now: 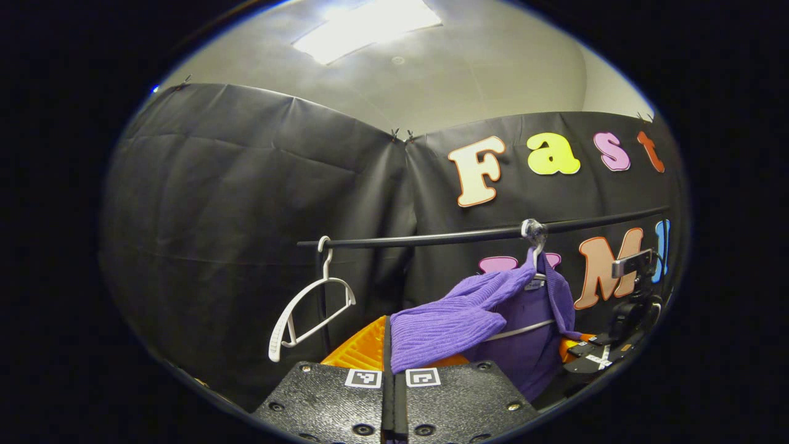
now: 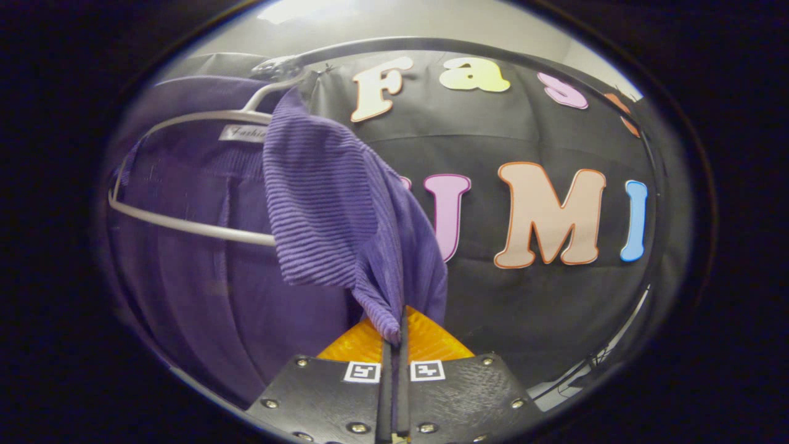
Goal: Grasp the clothes on the hanger with both hands and then place them into the laundry hamper below.
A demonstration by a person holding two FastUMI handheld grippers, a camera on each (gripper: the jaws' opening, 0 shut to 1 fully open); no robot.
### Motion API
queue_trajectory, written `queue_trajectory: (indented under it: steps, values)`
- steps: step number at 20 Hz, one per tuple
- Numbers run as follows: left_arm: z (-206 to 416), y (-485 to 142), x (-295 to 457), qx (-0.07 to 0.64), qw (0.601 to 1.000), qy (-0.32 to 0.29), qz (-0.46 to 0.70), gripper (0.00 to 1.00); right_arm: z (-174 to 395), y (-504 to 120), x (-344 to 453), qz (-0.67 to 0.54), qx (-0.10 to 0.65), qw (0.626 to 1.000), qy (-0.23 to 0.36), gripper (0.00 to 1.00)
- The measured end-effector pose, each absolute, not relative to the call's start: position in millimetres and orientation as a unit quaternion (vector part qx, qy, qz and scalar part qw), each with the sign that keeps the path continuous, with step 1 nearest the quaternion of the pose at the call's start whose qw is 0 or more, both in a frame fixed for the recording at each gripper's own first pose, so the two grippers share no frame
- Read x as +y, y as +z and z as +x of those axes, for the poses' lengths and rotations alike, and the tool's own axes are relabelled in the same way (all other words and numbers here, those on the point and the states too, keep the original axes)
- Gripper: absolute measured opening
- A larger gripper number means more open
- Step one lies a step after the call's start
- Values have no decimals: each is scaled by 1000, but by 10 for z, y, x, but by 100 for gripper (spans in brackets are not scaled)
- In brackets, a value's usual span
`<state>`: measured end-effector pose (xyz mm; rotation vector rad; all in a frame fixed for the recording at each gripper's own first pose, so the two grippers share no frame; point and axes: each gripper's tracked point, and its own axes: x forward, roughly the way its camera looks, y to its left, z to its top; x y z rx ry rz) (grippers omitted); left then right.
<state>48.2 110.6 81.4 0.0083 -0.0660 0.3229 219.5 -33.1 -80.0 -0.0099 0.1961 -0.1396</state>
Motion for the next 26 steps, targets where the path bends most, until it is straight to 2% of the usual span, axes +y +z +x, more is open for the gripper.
queue_trajectory:
  steps: [7,26]
  values:
    - [603,953,1317,-45,986,162,12,0,2314,-492,-771,-50,61,991,-104,4]
    - [1134,1071,1858,-65,980,180,61,0,2623,12,-1107,-91,10,990,-112,4]
